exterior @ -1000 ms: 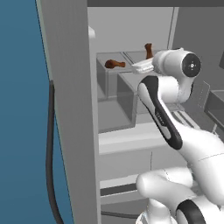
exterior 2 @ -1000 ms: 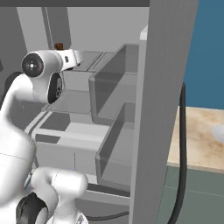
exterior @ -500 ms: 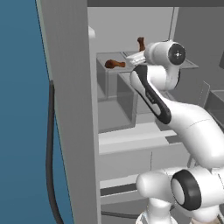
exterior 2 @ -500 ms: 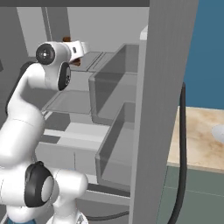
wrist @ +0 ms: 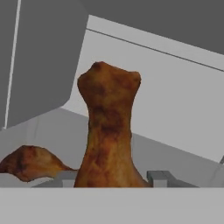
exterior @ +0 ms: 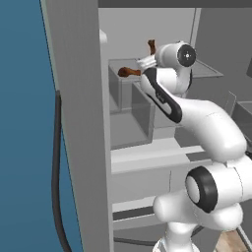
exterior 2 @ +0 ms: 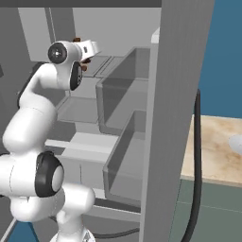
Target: Place the chicken drumstick on the counter behind the older chicken drumstick on the same shelf of the fridge to maintain FIFO order. Close the fridge door when finished.
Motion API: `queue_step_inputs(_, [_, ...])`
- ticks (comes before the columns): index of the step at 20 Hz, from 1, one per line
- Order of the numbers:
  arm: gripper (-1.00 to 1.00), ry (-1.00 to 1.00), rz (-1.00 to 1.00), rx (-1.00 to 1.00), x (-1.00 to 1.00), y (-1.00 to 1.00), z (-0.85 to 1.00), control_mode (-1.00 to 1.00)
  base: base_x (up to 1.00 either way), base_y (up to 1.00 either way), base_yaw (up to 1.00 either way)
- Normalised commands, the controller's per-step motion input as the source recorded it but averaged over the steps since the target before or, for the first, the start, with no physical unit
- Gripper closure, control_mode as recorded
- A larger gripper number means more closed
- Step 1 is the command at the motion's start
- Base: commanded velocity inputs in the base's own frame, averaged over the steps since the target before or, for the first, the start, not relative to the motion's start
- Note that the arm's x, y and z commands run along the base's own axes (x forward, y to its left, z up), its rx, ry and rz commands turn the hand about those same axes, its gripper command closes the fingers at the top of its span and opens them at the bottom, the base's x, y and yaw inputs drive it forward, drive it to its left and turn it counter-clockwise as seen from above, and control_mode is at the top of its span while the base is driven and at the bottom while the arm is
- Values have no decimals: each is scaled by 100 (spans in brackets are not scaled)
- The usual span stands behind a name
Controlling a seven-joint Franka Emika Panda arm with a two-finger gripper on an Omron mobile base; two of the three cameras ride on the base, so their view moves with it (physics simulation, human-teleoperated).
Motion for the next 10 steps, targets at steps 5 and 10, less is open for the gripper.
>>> queue_step_inputs(5, [100,7,0,0,59,0,0,-100,0,0,0])
queue_step_inputs(10, [100,9,0,0,67,0,0,-100,0,0,0])
